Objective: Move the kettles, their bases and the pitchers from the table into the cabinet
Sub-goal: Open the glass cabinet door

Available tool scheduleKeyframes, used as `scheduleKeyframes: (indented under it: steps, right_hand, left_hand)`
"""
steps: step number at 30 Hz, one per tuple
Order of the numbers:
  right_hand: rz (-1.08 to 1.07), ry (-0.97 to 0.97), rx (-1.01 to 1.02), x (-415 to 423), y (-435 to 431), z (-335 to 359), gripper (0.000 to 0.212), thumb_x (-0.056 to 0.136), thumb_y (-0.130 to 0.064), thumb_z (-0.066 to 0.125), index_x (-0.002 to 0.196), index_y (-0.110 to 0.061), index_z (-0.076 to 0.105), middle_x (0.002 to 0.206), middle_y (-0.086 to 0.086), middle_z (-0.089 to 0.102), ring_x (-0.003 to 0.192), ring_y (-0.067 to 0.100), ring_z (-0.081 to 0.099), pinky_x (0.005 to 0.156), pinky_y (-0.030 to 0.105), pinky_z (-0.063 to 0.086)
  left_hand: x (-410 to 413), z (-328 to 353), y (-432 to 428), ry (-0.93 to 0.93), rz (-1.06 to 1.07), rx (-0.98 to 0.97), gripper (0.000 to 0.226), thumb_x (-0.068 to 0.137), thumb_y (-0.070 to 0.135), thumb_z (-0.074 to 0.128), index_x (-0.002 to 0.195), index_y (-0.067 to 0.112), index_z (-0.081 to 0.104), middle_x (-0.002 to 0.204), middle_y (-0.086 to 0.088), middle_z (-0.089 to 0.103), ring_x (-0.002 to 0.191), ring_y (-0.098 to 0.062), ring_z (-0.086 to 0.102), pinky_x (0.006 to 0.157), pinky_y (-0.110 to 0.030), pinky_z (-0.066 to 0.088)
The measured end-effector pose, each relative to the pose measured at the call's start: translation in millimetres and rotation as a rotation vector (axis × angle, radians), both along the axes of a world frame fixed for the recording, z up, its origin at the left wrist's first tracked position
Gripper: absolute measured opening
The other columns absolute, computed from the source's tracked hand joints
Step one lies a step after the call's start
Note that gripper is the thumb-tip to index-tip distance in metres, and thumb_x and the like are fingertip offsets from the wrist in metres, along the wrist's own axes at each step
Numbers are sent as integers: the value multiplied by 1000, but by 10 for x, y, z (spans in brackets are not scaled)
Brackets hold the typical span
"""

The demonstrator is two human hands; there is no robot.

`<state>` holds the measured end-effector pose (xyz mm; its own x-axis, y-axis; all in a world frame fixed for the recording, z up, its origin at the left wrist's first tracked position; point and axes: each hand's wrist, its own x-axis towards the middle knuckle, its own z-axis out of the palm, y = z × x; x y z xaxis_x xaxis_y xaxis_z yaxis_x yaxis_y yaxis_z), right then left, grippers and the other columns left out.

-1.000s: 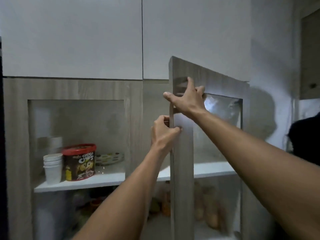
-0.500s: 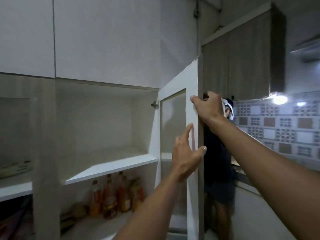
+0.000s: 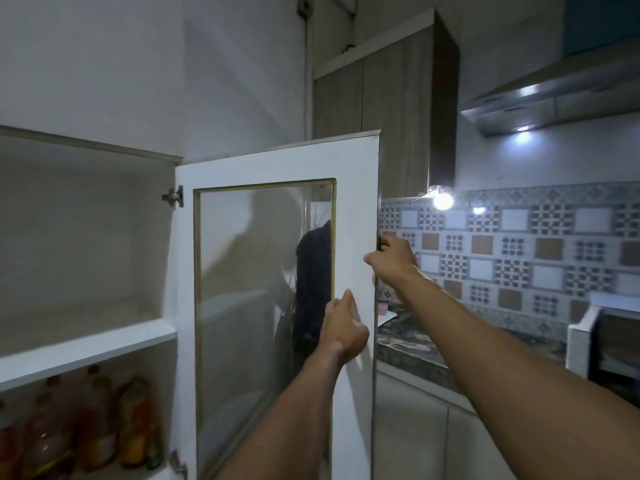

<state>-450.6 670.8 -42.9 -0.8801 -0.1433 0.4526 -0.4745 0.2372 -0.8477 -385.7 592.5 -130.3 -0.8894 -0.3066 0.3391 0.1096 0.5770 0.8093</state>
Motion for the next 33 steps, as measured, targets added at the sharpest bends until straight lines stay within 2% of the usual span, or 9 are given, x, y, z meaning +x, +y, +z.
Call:
scheduleKeyframes:
  steps: [4,9,10,12,14,19,21,23,33]
  right_hand:
    - [4,-11,0,-370,7,-30,34,86,-5,60,119,-11,63,115,7,69,106,29,65,87,37,54]
    - [-34,-17,-46,-540,-28,-40,33,89,0,58,121,-6,61,120,10,67,96,23,61,59,14,45]
    - [-83,-10,-64,-523,-53,-33,37,89,-1,57,126,-7,58,125,11,64,100,25,60,64,13,47]
    - [-291,74,-88,-456,-142,-26,45,88,-4,58,132,-13,50,133,11,54,113,29,56,84,28,50]
    - [-390,266,-135,-382,-291,-46,43,87,-7,59,128,-18,49,129,9,52,112,27,56,85,37,50]
    - [-128,462,-31,-108,-885,-205,33,88,-9,56,120,-17,55,124,10,57,108,27,59,89,43,54]
    - [-15,430,118,15,-1193,-363,37,89,-14,54,126,-16,53,129,10,55,114,29,56,93,43,51]
    - [86,383,256,175,-1535,-544,44,89,-16,51,134,-14,49,135,13,52,119,32,53,97,42,46]
    - [696,402,508,2143,-3913,-1421,55,93,-25,52,145,-13,40,145,14,48,130,36,46,105,45,42]
  left_hand:
    - [-351,-41,52,4,42,-17,68,90,-8,44,151,18,30,160,-5,17,144,-27,30,112,-32,33]
    - [-538,-81,-22,26,98,-61,70,89,-8,46,151,23,36,155,-3,28,140,-25,38,107,-30,38]
    - [-540,-70,-50,37,110,-67,68,90,-8,46,150,22,38,154,-3,33,140,-24,39,109,-32,37]
    - [-510,-30,-115,58,127,-67,62,91,-6,47,148,16,42,149,-5,45,137,-26,44,110,-34,38]
    - [-490,18,-254,62,165,-46,61,90,-6,48,146,15,46,143,-7,54,130,-30,52,106,-38,43]
    - [-228,3,-930,37,365,-41,70,83,-8,49,149,14,39,135,-17,56,119,-36,59,98,-49,52]
    - [11,-60,-1267,20,474,-91,66,89,-4,52,150,13,36,142,-16,50,132,-32,50,109,-41,43]
    - [327,-140,-1651,-17,607,-182,56,90,3,51,145,13,45,140,-14,52,132,-29,48,106,-34,39]
    - [2930,-689,-3634,-193,1221,-214,61,91,13,51,150,16,34,144,-14,44,132,-34,44,107,-42,39]
